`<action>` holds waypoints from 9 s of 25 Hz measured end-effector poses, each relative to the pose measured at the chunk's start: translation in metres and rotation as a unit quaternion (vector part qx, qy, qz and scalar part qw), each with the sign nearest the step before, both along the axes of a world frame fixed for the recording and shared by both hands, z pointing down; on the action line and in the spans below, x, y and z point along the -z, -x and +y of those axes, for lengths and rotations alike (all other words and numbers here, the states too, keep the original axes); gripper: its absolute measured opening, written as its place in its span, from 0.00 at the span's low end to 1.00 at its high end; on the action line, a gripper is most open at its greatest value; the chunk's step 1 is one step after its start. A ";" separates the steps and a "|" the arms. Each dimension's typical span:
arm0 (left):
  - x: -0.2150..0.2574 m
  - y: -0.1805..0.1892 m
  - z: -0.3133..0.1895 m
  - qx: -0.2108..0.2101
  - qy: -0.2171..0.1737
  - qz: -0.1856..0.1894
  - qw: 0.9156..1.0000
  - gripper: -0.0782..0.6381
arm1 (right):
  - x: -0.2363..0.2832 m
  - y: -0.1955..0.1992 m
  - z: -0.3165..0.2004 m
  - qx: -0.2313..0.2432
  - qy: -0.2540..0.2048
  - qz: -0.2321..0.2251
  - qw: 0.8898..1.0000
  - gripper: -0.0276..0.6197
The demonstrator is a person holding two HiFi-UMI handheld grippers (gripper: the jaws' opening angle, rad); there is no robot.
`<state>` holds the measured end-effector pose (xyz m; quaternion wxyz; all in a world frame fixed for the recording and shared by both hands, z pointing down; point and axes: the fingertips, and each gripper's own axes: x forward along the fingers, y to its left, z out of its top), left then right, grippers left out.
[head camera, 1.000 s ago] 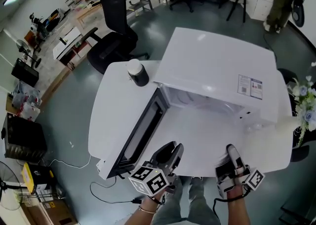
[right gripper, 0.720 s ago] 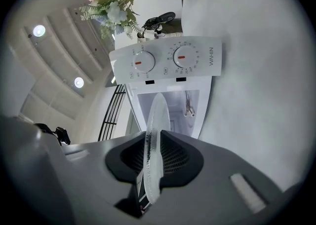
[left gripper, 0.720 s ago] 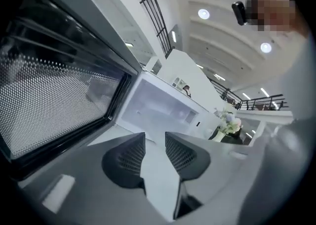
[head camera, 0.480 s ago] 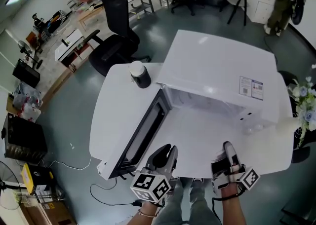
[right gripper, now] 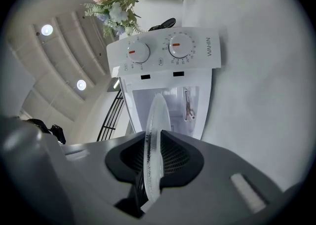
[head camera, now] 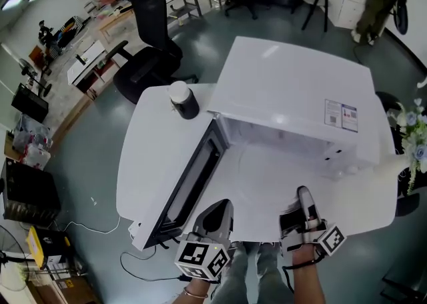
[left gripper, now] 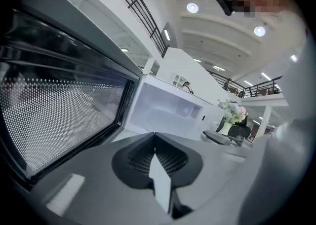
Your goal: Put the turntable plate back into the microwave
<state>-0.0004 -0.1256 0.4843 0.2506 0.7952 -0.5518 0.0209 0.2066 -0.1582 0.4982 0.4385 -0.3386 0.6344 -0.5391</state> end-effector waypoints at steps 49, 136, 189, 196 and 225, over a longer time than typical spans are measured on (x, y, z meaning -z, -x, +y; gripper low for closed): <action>-0.031 -0.004 -0.046 -0.036 0.019 0.023 0.999 0.11 | -0.023 0.001 -0.113 -0.142 0.029 -0.011 0.989 0.13; -0.025 -0.021 -0.058 -0.047 0.010 0.060 0.997 0.11 | -0.058 -0.002 -0.168 -0.117 0.251 0.289 0.916 0.24; -0.017 -0.026 -0.030 -0.054 0.009 0.076 0.996 0.11 | -0.064 -0.003 -0.140 -0.036 0.284 0.422 0.860 0.32; -0.015 -0.029 -0.025 -0.053 0.007 0.073 0.996 0.11 | -0.064 -0.003 -0.134 -0.032 0.280 0.423 0.861 0.32; 0.046 -0.036 -0.021 -0.039 -0.010 0.009 0.999 0.11 | 0.038 0.022 -0.051 0.028 0.088 0.582 0.808 0.31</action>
